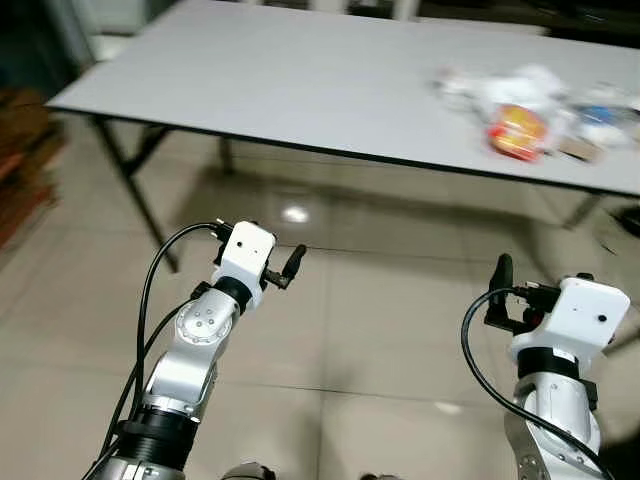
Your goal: Picking trash to rubbish bin
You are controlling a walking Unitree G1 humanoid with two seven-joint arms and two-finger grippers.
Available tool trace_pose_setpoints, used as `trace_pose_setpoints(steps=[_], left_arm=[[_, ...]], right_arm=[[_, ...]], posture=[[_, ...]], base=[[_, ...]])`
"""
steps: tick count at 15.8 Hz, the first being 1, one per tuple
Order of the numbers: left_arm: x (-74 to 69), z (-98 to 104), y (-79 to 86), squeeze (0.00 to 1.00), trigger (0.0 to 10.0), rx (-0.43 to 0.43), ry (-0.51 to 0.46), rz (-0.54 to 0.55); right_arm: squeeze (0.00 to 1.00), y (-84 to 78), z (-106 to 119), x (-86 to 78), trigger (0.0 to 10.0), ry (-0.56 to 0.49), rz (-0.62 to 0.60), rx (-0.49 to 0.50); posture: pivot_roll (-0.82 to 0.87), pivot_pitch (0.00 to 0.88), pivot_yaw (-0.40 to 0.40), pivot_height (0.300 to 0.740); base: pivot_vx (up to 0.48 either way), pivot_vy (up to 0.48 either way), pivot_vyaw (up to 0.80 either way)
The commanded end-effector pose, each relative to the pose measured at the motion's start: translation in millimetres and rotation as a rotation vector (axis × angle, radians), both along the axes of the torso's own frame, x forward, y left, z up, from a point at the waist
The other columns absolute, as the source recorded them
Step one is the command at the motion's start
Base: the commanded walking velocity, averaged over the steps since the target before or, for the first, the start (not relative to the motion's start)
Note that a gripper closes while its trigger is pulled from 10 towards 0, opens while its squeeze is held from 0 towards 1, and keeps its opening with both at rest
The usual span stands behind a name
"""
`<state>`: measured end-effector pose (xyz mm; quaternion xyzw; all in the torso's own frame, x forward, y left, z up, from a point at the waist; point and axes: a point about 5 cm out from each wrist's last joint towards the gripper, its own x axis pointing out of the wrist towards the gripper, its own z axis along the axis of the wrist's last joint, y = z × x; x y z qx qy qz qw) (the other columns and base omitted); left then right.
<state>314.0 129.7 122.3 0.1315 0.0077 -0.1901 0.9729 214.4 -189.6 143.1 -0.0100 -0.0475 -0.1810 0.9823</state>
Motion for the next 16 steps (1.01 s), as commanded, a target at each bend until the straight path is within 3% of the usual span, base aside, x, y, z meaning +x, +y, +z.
trace_pose_setpoints(steps=[1, 10, 16], left_arm=[[0.4, -1, -1.6, 0.00, 10.0, 0.000, 0.008, -0.007], [11.1, 3, -16.5, 0.00, 10.0, -0.034, -0.039, 0.016], [14.0, 2, -23.4, 0.00, 10.0, -0.048, -0.041, 0.012]], right_arm=[[0.00, -3.4, 2, -3.0, 10.0, 0.001, -0.008, -0.014], [0.00, -9.1, 6, 1.8, 10.0, -0.013, -0.011, -0.037], [0.00, -7.0, 8, 3.2, 10.0, -0.024, -0.004, -0.050]], posture=[[0.13, 0.094, -0.022, 0.740], [0.11, 0.040, -0.030, 0.740], [0.10, 0.044, -0.035, 0.740]], base=[[0.000, 0.000, -0.78], [0.000, 0.000, -0.78], [0.000, 0.000, -0.08]])
